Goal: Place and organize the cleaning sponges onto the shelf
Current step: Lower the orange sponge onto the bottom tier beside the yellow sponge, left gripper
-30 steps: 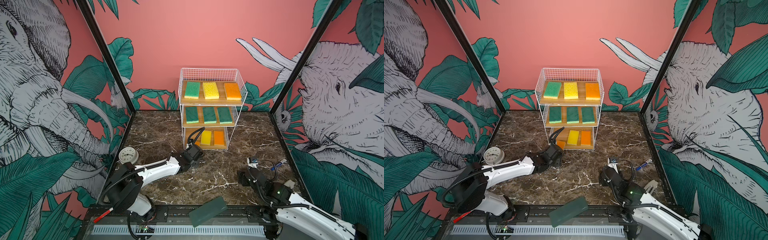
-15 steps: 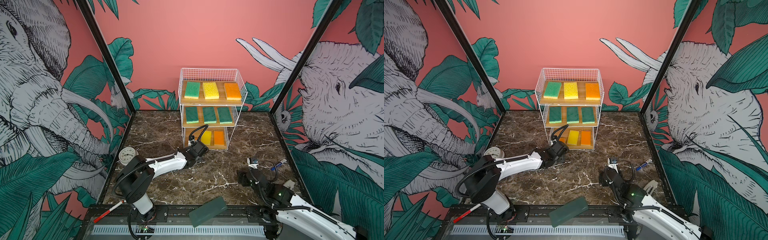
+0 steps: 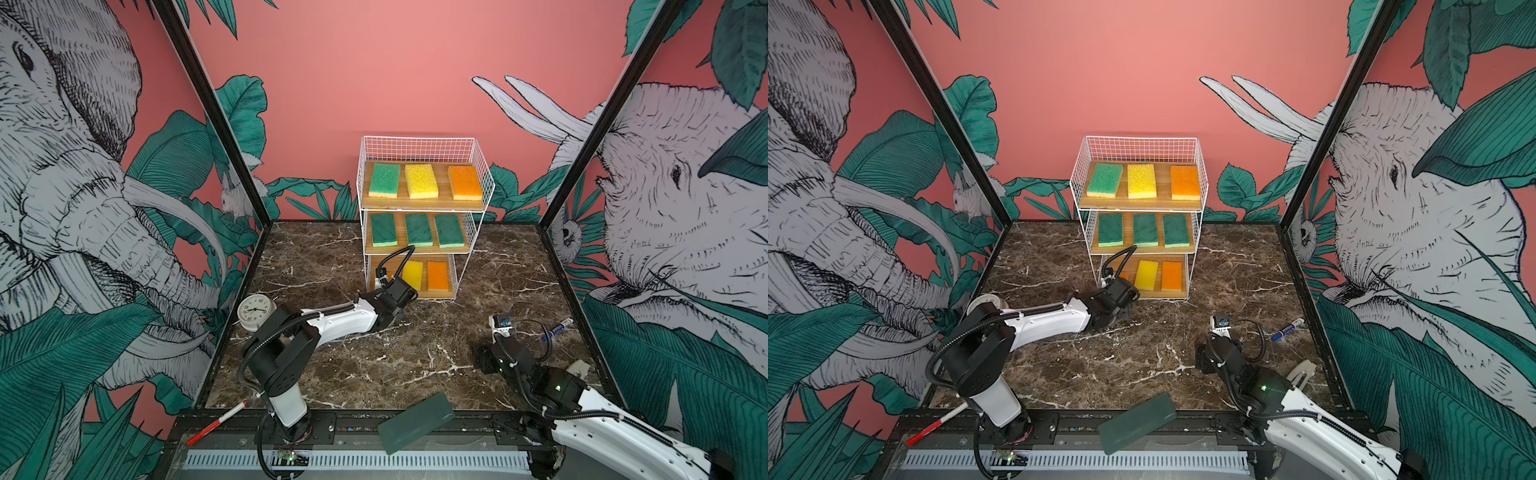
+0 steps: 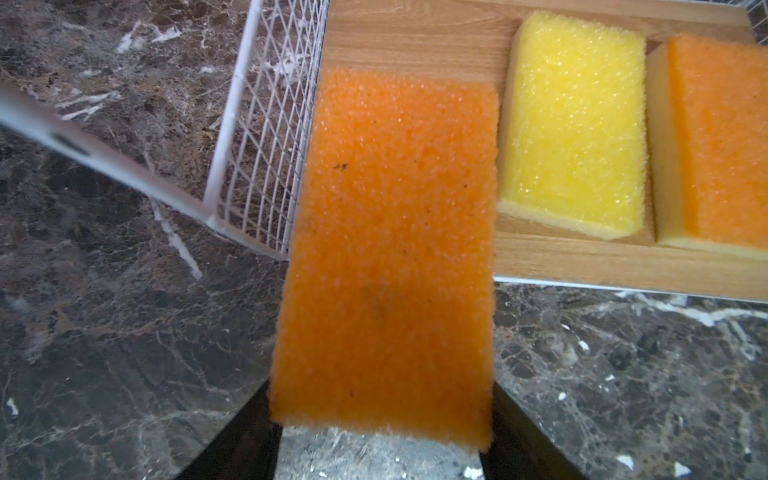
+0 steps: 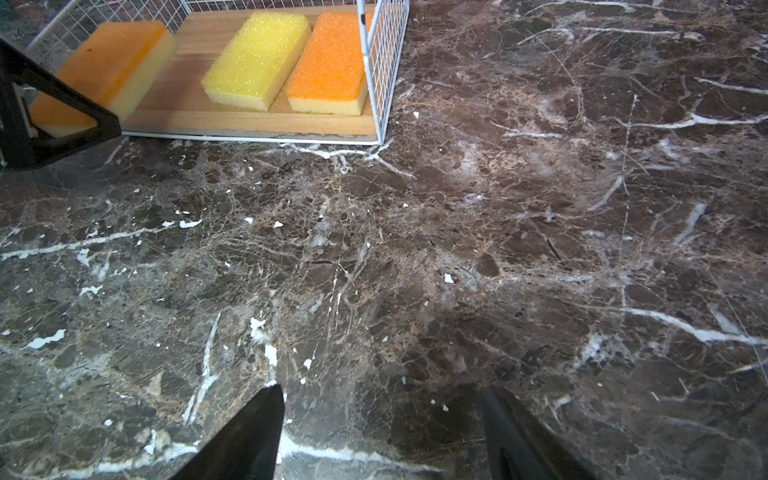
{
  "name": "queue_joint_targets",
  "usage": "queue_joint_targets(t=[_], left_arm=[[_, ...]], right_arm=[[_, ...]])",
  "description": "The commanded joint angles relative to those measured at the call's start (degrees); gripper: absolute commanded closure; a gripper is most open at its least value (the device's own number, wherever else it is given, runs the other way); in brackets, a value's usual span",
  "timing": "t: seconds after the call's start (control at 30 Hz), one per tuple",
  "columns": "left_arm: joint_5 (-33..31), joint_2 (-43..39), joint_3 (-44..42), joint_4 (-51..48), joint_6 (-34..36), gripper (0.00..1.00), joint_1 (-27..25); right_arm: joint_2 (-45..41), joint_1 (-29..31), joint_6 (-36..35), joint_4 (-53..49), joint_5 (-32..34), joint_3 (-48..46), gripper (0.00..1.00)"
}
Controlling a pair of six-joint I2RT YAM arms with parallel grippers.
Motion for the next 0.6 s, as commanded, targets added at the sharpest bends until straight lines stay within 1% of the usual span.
queue_joint_targets(t=[0.0, 0.27, 0.57], left_arm=[[-1.8, 0.7, 1.9, 0.6, -1.8, 0.29, 0.3], [-2.0, 2.8, 2.9, 1.4, -2.4, 0.29, 0.8], [-2.3, 5.5, 6.0, -0.7, -1.8, 0.28, 1.2]], right_arm=[[1.2, 0.2, -1.1, 2.2, -0.4, 0.9, 0.22], [2.6, 0.2, -1.4, 3.2, -0.6, 1.2, 0.22], [2.9, 0.2, -1.5, 4.3, -0.6, 0.6, 0.22]])
